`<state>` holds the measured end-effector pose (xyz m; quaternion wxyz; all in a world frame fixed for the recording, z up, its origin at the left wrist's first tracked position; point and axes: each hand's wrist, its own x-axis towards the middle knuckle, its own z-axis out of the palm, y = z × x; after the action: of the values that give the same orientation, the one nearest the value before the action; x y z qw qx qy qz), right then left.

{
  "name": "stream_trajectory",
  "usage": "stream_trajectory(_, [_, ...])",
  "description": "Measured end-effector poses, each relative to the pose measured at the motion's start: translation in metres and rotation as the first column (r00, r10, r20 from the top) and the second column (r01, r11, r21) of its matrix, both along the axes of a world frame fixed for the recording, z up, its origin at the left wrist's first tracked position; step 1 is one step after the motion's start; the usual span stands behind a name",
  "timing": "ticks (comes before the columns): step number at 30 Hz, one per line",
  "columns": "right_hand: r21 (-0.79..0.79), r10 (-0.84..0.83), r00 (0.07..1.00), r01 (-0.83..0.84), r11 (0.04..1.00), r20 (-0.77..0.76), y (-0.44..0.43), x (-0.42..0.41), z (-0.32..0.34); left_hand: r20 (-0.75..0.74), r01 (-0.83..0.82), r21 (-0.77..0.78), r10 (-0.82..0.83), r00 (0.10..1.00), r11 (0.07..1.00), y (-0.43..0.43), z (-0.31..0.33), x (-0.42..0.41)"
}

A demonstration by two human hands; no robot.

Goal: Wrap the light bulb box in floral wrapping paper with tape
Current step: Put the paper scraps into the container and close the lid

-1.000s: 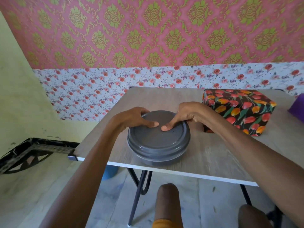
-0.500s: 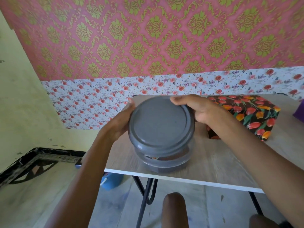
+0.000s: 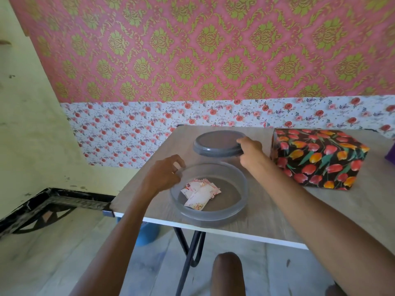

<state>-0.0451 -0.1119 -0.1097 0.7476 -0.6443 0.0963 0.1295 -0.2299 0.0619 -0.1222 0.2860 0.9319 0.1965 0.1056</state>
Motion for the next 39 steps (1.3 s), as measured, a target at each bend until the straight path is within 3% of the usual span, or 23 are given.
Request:
stream_trajectory(3, [-0.142, 0.005, 1.000, -0.004, 0.990, 0.010, 0.016, 0.039, -0.038, -0.042, -0.036, 0.038, 0.038, 0.998, 0.999, 0.011, 0.003, -0.013])
stream_trajectory(7, [-0.309, 0.025, 0.994, 0.009, 0.951, 0.106, 0.015, 0.001, -0.028, -0.020, -0.105, 0.035, 0.105, 0.994, 0.994, 0.016, 0.001, -0.018])
stream_trajectory(11, [-0.630, 0.193, 0.969, -0.054, 0.775, 0.154, 0.011, -0.004, -0.030, 0.041, -0.094, 0.262, 0.087, 0.995, 0.960, 0.013, -0.002, -0.020])
stream_trajectory(13, [-0.782, 0.260, 0.955, -0.051, 0.621, 0.144, 0.009, -0.005, -0.027, 0.070, -0.072, 0.328, 0.052, 0.996, 0.942, 0.009, -0.001, -0.021])
stream_trajectory(15, [-0.880, 0.300, 0.942, -0.012, 0.475, 0.150, 0.009, -0.007, -0.023, 0.066, -0.057, 0.366, 0.036, 0.997, 0.929, 0.006, -0.002, -0.020])
stream_trajectory(16, [-0.893, 0.307, 0.928, 0.054, 0.447, 0.210, 0.010, -0.011, -0.020, 0.057, -0.060, 0.368, 0.041, 0.998, 0.928, 0.006, -0.002, -0.021])
stream_trajectory(17, [-0.876, 0.311, 0.893, 0.161, 0.455, 0.325, 0.012, -0.016, -0.017, 0.055, -0.066, 0.356, 0.049, 0.997, 0.932, 0.005, -0.003, -0.021])
stream_trajectory(19, [-0.683, 0.328, 0.691, 0.326, 0.654, 0.644, 0.016, -0.028, -0.008, 0.068, -0.078, 0.295, 0.061, 0.996, 0.952, 0.006, -0.004, -0.020])
stream_trajectory(20, [-0.598, 0.378, 0.570, 0.263, 0.758, 0.730, 0.017, -0.037, 0.000, 0.074, -0.081, 0.252, 0.064, 0.995, 0.964, 0.006, -0.004, -0.020])
stream_trajectory(21, [-0.587, 0.469, 0.465, 0.144, 0.797, 0.751, 0.019, -0.047, 0.006, 0.081, -0.085, 0.215, 0.069, 0.994, 0.973, 0.007, -0.005, -0.019])
stream_trajectory(22, [-0.662, 0.606, 0.380, 0.025, 0.749, 0.699, 0.021, -0.056, 0.010, 0.088, -0.091, 0.190, 0.075, 0.993, 0.978, 0.008, -0.005, -0.018])
stream_trajectory(24, [-0.887, 0.863, 0.298, -0.093, 0.452, 0.408, 0.029, -0.072, 0.009, 0.093, -0.107, 0.177, 0.092, 0.991, 0.978, 0.008, -0.005, -0.018])
stream_trajectory(26, [-0.978, 0.944, 0.301, -0.111, 0.178, 0.137, 0.037, -0.080, -0.006, 0.098, -0.120, 0.161, 0.105, 0.990, 0.980, 0.008, -0.006, -0.018])
stream_trajectory(27, [-0.990, 0.946, 0.315, -0.083, 0.111, 0.080, 0.040, -0.081, -0.014, 0.100, -0.124, 0.154, 0.110, 0.989, 0.980, 0.007, -0.007, -0.018])
stream_trajectory(30, [-0.994, 0.923, 0.372, -0.019, 0.108, 0.093, 0.047, -0.079, -0.029, 0.110, -0.126, 0.146, 0.110, 0.988, 0.981, 0.005, -0.008, -0.018])
stream_trajectory(39, [-0.984, 0.896, 0.430, -0.078, 0.158, 0.110, 0.047, -0.085, -0.029, 0.097, -0.152, 0.137, 0.140, 0.985, 0.979, 0.001, -0.007, -0.019])
